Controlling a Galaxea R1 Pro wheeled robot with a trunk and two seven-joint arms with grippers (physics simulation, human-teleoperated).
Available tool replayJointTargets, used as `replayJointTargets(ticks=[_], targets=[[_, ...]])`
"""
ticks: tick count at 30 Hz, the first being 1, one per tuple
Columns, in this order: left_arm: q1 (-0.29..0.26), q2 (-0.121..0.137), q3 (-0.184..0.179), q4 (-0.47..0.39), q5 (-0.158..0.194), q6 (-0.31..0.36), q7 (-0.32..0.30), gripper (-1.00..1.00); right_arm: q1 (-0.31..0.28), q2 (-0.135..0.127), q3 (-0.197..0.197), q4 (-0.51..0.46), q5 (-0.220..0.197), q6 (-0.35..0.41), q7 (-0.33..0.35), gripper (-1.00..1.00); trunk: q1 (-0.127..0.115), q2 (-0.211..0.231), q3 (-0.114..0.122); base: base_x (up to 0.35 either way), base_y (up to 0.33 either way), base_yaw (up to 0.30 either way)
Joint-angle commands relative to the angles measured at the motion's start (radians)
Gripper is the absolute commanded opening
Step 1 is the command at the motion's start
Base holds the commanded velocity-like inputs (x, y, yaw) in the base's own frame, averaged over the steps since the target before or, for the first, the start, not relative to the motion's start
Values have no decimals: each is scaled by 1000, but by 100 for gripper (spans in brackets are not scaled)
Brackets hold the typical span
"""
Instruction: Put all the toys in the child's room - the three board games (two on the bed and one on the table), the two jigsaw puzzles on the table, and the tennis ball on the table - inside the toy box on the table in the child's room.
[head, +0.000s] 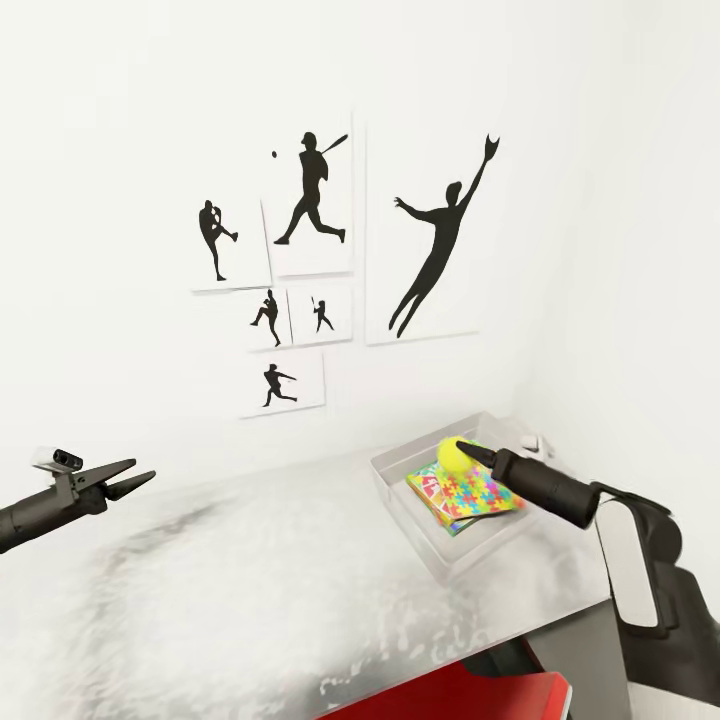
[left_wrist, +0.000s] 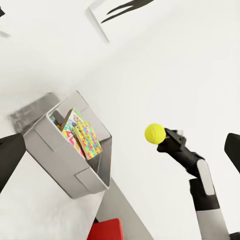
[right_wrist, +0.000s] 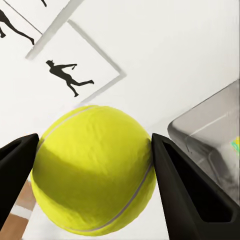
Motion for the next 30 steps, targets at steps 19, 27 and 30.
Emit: replayJointTargets(ticks=[19,27,30], targets=[[-1,0,-1,0,1,11,-2,100,-114,-23,311,7,9,34,-404,-100,1,-2,-2,0,0,0],[-1,0,-1,0,1,11,0,100,-111,-126,398,6,46,34,-414,-100,1,-2,-2,0,0,0],[-1,0,0,0,1,11,0,100,-111,-164,452,6,47,34,-415,-100,1,-2,-2,0,0,0]])
